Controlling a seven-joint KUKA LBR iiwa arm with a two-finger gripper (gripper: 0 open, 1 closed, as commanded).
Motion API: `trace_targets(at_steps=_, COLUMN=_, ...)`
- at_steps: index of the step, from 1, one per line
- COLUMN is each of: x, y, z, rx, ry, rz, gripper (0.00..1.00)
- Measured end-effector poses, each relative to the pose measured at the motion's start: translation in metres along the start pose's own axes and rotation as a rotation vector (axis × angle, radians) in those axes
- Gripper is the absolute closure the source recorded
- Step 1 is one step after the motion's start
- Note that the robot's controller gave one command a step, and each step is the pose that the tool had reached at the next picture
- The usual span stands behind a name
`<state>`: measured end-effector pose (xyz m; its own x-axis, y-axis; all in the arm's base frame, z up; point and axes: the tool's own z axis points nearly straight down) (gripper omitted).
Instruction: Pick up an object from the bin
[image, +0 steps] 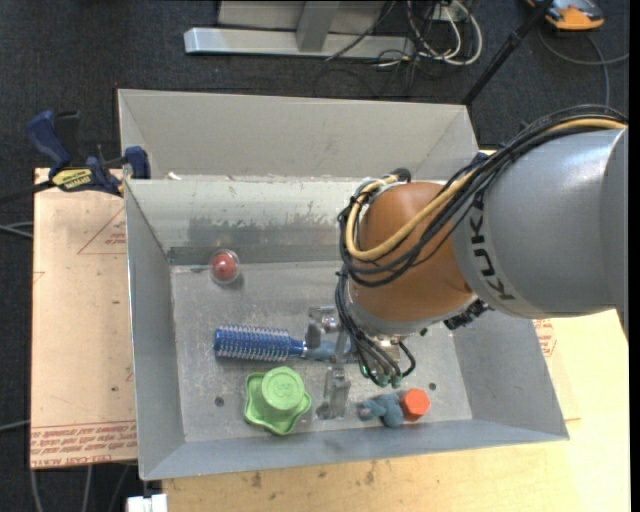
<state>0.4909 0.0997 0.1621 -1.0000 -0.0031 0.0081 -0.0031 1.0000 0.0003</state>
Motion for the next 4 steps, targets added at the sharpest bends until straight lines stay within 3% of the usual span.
trace_targets(at_steps=1, x=-0.055, y=0.016, z=0.060, rx=-0.007, ry=-0.030, rz=0.213, gripper=0.00)
trace_targets(at_steps=2, x=-0.058, y=0.087, z=0.015, rx=-0.008, ry=-0.015, rz=0.177, gripper=0.00)
trace_targets(at_steps=3, x=-0.071, y=0.047, z=0.096, rx=0.002, ry=-0.004, rz=0.166, gripper=0.00)
trace_targets(at_steps=4, x=-0.071, y=0.049, z=0.092, rx=-0.001, ry=-0.007, rz=0.164, gripper=1.00)
